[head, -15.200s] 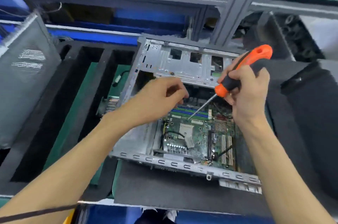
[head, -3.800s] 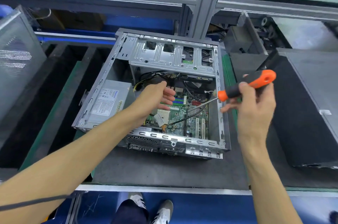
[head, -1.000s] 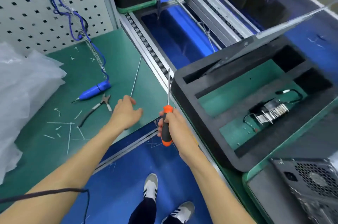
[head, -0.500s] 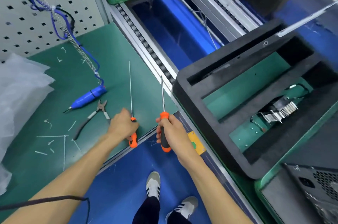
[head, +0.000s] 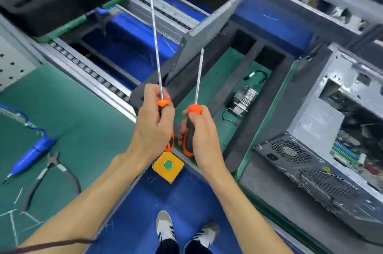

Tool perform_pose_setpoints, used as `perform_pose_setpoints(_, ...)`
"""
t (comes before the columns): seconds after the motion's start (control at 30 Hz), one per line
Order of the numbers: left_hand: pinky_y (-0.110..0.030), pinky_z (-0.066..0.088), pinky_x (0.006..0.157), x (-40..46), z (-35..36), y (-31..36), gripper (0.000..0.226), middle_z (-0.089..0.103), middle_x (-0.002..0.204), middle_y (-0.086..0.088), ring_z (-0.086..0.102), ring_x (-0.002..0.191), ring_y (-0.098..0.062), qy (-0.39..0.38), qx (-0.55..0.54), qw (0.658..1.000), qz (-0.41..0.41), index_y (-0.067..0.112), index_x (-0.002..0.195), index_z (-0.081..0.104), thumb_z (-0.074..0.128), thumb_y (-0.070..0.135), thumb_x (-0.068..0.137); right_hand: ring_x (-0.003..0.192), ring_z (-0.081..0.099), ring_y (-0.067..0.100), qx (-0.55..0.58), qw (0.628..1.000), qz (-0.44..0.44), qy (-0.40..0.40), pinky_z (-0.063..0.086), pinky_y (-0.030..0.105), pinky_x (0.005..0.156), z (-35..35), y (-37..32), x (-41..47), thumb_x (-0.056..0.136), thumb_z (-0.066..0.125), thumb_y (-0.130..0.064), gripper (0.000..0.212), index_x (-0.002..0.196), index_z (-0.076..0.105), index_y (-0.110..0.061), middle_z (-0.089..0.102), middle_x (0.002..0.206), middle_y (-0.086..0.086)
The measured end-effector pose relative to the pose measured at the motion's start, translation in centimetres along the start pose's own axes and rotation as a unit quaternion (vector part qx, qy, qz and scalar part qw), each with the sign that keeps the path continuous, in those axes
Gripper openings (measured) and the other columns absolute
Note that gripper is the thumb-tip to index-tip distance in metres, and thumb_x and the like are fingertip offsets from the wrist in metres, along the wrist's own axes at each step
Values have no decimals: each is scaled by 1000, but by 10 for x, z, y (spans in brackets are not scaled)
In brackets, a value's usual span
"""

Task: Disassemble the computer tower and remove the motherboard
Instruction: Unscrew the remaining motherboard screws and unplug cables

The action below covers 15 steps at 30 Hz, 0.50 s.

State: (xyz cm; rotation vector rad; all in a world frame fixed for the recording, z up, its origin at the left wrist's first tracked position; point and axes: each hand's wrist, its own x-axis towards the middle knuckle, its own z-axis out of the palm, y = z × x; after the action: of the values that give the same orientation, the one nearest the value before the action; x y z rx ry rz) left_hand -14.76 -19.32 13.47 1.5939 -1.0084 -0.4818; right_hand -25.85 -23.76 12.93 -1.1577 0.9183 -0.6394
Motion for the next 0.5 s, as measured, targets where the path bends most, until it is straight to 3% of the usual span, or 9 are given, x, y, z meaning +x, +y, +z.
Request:
perform_pose_setpoints(0.1, -25, 36, 44, -1, 51, 28, 5, 43, 64, -5, 38, 46, -13, -94, -59, 994, 13, 15, 96, 38, 36, 16, 91, 64, 43, 24, 35, 998, -22, 41, 37, 32, 54, -47, -24, -16, 88, 45, -34, 18, 85, 57, -22, 50, 67, 6)
perform_pose_setpoints(0.23, -43, 46, 46, -6, 118, 57, 8, 50, 61, 4, 47, 52, -21, -200, -105, 974, -10, 19, 97, 39, 39, 23, 90, 53, 53, 21, 15, 991, -68, 111, 42, 35, 54, -116, -53, -39, 88, 41, -31, 23, 86, 63, -26, 57, 62, 0)
perform_pose_setpoints(0.3, -42, 49, 48, -9, 150, 72, 9, 54, 63, 7, 50, 51, -18, -224, -93, 970, -3, 23, 95, 41, 40, 27, 87, 51, 55, 21, 19, 986, -78, 148, 44, 41, 54, -149, -65, -52, 87, 43, -34, 23, 88, 64, -27, 57, 61, 0)
perform_pose_setpoints(0.4, -42, 52, 58, -15, 196, 93, 9, 52, 67, 10, 53, 58, -17, -257, -69, 964, -9, 28, 92, 43, 41, 30, 83, 51, 59, 20, -9, 973, -90, 211, 50, 36, 50, -199, -78, -68, 86, 46, -38, 25, 91, 63, -21, 56, 57, -3)
perform_pose_setpoints(0.5, -48, 46, 63, -21, 235, 112, 11, 51, 72, 4, 53, 65, -28, -283, -40, 958, -12, 24, 92, 45, 42, 28, 82, 65, 61, 35, -73, 957, -105, 259, 53, 44, 67, -242, -83, -83, 88, 51, -40, 35, 92, 65, -9, 57, 62, 2)
